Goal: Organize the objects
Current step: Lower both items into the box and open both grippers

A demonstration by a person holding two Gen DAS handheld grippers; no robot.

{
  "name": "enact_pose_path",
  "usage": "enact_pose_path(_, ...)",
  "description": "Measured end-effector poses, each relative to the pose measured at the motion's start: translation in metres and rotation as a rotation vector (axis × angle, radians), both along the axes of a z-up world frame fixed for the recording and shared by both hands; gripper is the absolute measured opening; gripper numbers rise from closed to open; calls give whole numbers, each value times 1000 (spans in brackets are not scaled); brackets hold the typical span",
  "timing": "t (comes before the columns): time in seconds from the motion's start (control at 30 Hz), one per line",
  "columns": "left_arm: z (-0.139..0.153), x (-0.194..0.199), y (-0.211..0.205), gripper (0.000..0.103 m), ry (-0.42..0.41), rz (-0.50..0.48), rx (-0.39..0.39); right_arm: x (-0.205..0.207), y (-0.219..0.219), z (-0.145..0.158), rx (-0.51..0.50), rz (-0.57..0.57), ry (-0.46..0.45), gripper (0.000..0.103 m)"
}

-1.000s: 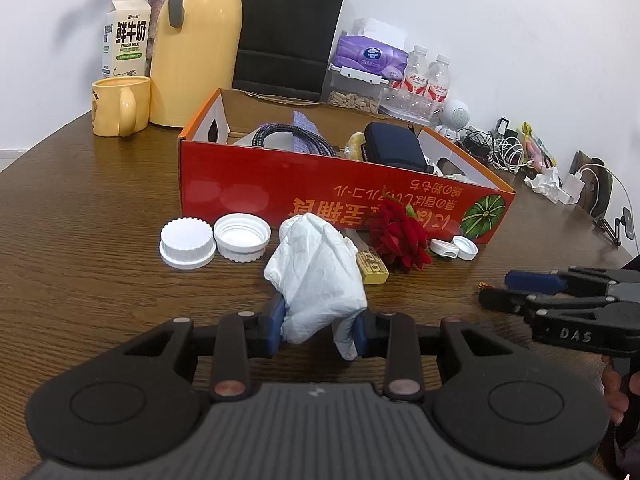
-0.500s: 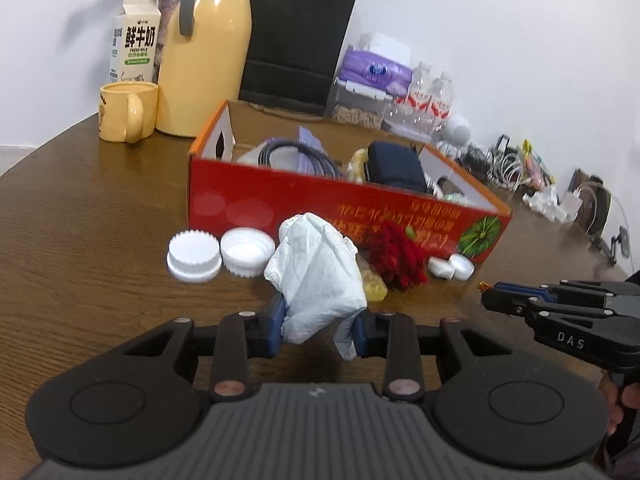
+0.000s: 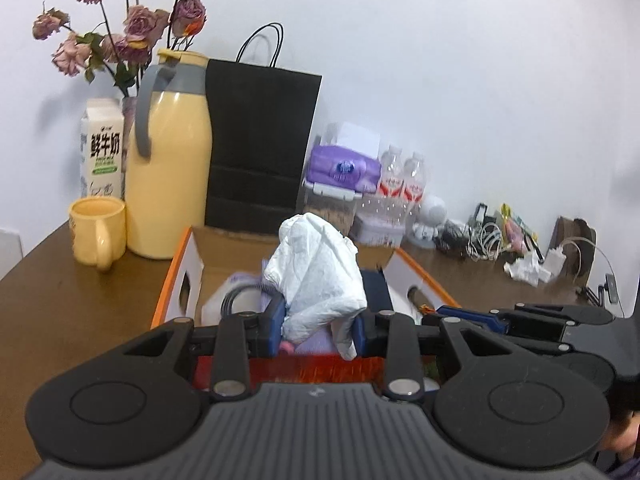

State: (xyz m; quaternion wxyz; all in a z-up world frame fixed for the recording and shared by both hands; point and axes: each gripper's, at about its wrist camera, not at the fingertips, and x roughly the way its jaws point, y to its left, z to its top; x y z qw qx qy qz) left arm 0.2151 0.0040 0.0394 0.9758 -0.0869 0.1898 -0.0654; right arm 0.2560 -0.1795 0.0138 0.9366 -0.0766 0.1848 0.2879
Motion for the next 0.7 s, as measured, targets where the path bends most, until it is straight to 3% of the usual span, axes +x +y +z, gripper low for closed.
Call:
enact_pose_path(0.27, 6, 51, 3, 33, 0, 39, -20, 44, 17, 12, 3, -55, -33, 11)
enact_pose_path(0.53, -33, 97, 2, 33, 121, 35, -15, 83, 1, -17, 23, -154, 46, 11)
enact_pose_path(0.7, -43, 97, -2, 37, 123, 32, 35, 90, -2, -26, 24, -151, 72, 11)
